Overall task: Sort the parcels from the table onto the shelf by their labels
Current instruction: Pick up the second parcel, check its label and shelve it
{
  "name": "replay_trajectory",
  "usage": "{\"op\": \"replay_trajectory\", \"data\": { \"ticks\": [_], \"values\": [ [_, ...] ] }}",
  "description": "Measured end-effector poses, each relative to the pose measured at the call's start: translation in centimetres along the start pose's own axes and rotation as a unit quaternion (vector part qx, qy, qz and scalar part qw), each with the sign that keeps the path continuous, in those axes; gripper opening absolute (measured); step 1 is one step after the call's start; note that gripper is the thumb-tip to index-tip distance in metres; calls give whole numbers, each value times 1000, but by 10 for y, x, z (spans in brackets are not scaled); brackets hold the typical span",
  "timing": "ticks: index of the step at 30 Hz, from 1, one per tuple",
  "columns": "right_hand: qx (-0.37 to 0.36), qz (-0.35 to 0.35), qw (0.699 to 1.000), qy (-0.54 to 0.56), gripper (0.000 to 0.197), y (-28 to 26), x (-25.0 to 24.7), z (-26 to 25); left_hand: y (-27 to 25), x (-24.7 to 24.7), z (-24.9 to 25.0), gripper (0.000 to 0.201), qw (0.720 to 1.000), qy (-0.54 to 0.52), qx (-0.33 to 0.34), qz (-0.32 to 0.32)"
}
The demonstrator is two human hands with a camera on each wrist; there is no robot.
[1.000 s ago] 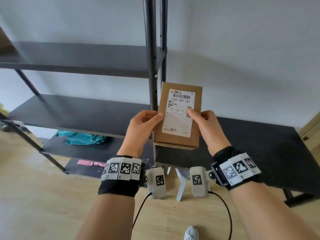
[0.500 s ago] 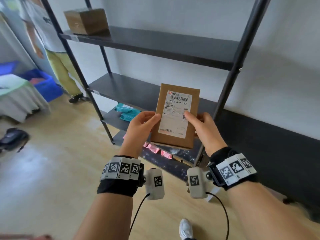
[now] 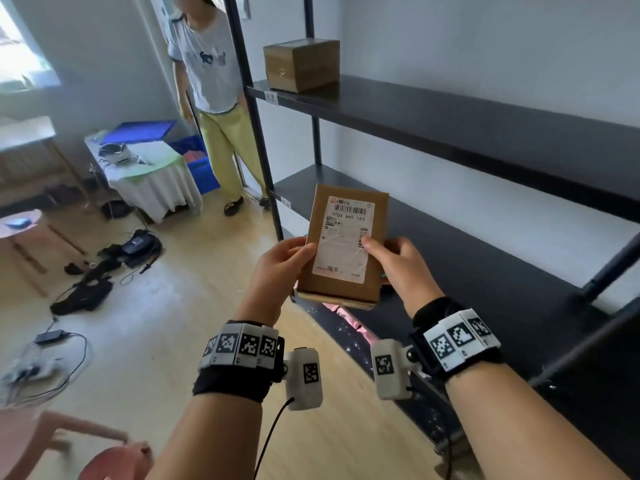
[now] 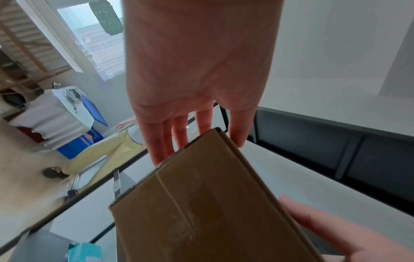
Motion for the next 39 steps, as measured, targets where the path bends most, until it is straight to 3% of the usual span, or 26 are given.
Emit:
{"op": "replay_trajectory", "data": {
  "ticks": [6,13,19,22,25,30,36,39],
  "values": [
    [0,-57,998,-22,57,73,50,-8,54,-30,-8,31,999,12,-9,50],
    [12,-91,995,-45,49,129,103,-15,117,-66,-21,26,998,4,-12,66],
    [20,-73,996,-37,45,184,159,-21,194,-107,-30,28,999,21,-30,30],
    [36,-58,997,-29,60,211,193,-27,239,-137,-36,35,997,50,-48,26],
    [50,-29,998,-19,79,237,224,-33,283,-164,-39,9,996,71,-55,8],
    [79,26,997,-10,58,273,258,-36,356,-187,-44,14,994,85,-61,-42],
    [108,66,992,-13,61,309,266,-26,417,-177,-55,39,985,104,-84,-111],
    [134,85,987,-12,50,331,260,-18,444,-162,-60,35,980,126,-84,-128]
  ]
}}
Point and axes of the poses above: each hand's wrist, its own y-axis towards the middle knuckle, its own x-axis out of the palm, z = x × y, the point moved 7 cm from there along y, towards the middle knuckle
